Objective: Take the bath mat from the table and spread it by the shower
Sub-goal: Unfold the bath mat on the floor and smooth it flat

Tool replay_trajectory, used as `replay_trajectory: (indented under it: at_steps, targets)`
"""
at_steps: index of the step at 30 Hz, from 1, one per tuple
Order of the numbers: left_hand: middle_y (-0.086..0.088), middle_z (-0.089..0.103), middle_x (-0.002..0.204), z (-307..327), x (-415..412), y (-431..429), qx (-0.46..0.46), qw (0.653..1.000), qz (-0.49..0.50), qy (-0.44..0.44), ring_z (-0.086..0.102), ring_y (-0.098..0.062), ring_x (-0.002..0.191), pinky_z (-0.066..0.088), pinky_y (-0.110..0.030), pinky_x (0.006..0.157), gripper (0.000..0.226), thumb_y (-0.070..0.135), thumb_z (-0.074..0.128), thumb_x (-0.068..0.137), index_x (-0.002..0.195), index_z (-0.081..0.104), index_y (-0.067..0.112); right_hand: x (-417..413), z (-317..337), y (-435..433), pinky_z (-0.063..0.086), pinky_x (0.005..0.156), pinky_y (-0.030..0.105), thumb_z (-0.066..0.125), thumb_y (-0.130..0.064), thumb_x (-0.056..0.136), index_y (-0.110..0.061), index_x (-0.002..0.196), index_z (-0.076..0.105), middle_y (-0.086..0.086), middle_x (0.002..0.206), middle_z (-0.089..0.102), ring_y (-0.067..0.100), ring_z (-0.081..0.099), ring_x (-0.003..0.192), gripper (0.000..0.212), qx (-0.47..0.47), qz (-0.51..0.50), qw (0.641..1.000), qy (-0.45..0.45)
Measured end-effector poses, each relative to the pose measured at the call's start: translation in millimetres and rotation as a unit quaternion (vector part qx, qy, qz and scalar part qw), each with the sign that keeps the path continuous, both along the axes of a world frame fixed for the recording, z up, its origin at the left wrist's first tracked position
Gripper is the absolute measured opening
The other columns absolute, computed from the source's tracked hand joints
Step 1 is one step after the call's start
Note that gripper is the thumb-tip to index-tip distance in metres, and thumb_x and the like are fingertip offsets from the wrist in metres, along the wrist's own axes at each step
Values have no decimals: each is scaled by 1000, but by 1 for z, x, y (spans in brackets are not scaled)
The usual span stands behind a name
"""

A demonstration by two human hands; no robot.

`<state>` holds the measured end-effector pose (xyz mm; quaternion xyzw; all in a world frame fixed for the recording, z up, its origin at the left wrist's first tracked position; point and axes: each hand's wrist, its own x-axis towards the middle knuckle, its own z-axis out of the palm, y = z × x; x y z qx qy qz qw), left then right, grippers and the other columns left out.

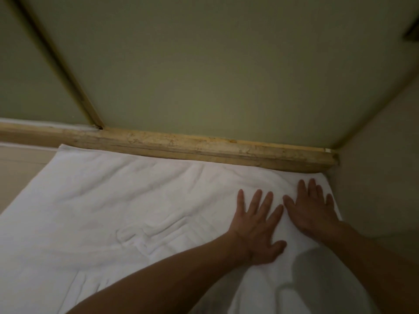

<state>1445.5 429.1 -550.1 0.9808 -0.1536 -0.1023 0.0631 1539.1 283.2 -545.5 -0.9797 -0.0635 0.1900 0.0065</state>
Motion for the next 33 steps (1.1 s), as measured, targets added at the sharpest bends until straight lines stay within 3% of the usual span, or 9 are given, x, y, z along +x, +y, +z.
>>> replay_trajectory:
  at_steps: [3,17,22,33]
  targets:
    - [-13,-15,160,4,-9,4,3,1000,-12,10,-21,-34,145,-21,-63,107,81,64,26,92,153,-5,22,-13,-1,-1,-4,116,43,16,-50,98,-10,149,-10,11,158,-16,27,-10,145,70,3,26,1000,-11]
    - [-9,-23,158,-1,-11,12,29,999,-35,29,-30,-34,141,-36,-60,94,77,67,22,91,151,-11,31,-10,-2,2,-1,117,45,14,-56,96,-8,148,-12,9,157,-19,26,-11,145,76,24,-26,999,22]
    - [-10,-19,160,-1,-13,12,15,999,-28,24,-27,-33,143,-30,-63,100,77,65,25,93,153,-7,29,-11,-3,8,1,117,45,16,-55,95,-6,149,-4,11,158,-12,27,-5,146,75,33,-34,999,-19]
    - [-9,-21,159,-2,-11,13,29,998,-31,37,-29,-33,142,-28,-63,102,77,67,23,92,153,-9,31,-4,-1,0,-2,117,44,13,-61,94,-8,149,-10,9,158,-17,24,-10,145,80,30,-27,999,33]
